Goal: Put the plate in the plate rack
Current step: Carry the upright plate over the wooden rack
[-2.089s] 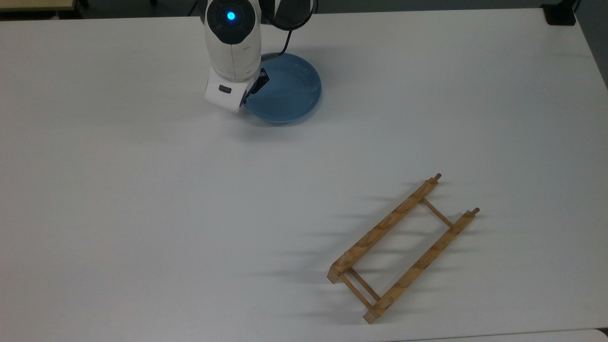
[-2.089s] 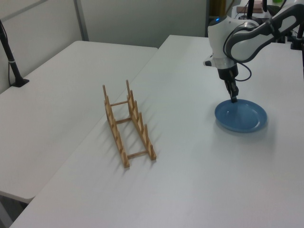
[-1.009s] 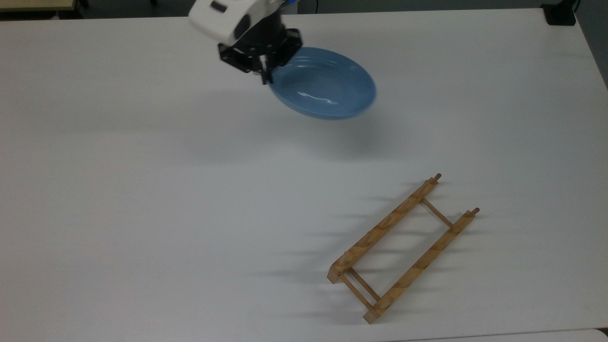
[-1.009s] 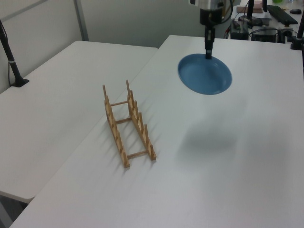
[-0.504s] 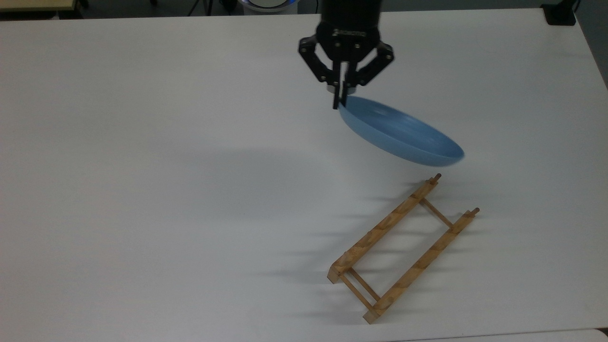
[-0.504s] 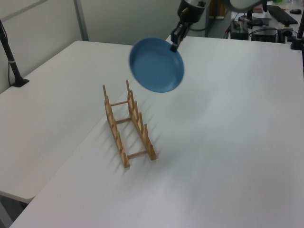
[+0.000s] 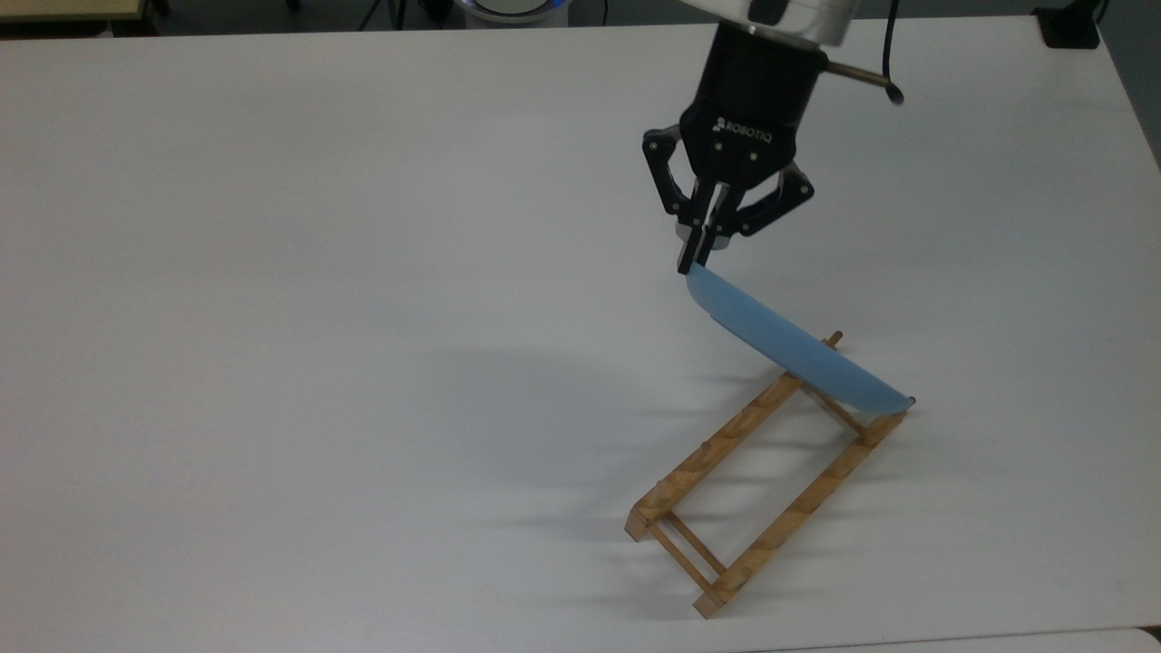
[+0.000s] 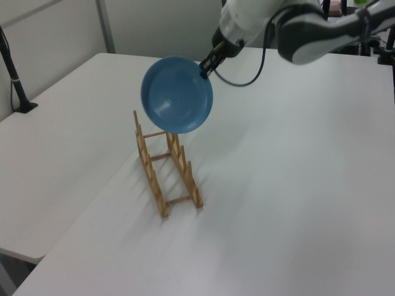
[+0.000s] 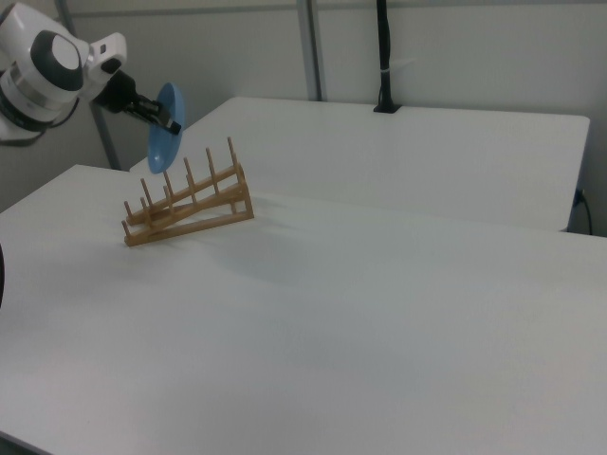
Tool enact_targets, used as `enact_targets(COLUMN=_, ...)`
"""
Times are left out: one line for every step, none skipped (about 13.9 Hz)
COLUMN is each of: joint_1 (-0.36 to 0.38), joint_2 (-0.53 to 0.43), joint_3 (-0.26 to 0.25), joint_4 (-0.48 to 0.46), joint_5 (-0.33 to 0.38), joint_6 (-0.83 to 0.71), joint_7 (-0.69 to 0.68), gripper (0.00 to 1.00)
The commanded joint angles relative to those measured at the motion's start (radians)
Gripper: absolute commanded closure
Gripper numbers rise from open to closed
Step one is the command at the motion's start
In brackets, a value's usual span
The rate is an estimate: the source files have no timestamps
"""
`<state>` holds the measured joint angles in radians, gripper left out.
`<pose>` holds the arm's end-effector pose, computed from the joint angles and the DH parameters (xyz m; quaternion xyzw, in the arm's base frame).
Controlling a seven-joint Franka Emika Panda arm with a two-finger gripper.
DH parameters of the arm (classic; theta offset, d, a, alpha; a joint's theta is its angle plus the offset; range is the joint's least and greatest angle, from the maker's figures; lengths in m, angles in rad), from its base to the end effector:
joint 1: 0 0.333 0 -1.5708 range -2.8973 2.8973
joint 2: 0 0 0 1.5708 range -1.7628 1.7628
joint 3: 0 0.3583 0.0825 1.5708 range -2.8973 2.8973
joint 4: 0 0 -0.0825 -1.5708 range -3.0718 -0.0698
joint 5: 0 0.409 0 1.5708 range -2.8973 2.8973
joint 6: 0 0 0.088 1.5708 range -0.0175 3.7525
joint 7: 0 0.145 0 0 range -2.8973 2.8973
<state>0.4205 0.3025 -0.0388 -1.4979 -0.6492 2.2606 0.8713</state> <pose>0.7056 0.2511 0.5585 0.9283 -0.0840 0.3453 0.1092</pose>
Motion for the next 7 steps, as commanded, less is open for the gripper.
enact_targets(joint_1=0.052, joint_2=0.007, joint_3=-0.010, joint_4=0.002, joint_5=-0.202, joint_6=0.013, joint_7=0.228, gripper=1.00)
enact_targets(joint_1=0.069, joint_2=0.015, joint_3=-0.010, joint_4=0.001, joint_5=-0.267, joint_6=0.011, joint_7=0.285, gripper=1.00)
enact_targets(joint_1=0.084, joint_2=0.018, joint_3=-0.010, joint_4=-0.005, joint_5=-0.333, joint_6=0.008, joint_7=0.337, gripper=1.00)
enact_targets(joint_1=0.093, joint_2=0.027, joint_3=-0.010, joint_4=-0.016, joint_5=-0.398, joint_6=0.004, joint_7=0.382, gripper=1.00)
enact_targets(joint_1=0.106, joint_2=0.039, joint_3=-0.010, joint_4=-0.018, joint_5=-0.450, joint_6=0.002, joint_7=0.421, gripper=1.00)
enact_targets(joint_1=0.119, joint_2=0.055, joint_3=-0.010, joint_4=-0.018, joint_5=-0.493, joint_6=0.001, joint_7=0.454, gripper=1.00)
enact_targets(joint_1=0.123, joint_2=0.072, joint_3=-0.010, joint_4=-0.018, joint_5=-0.530, joint_6=-0.001, joint_7=0.478, gripper=1.00)
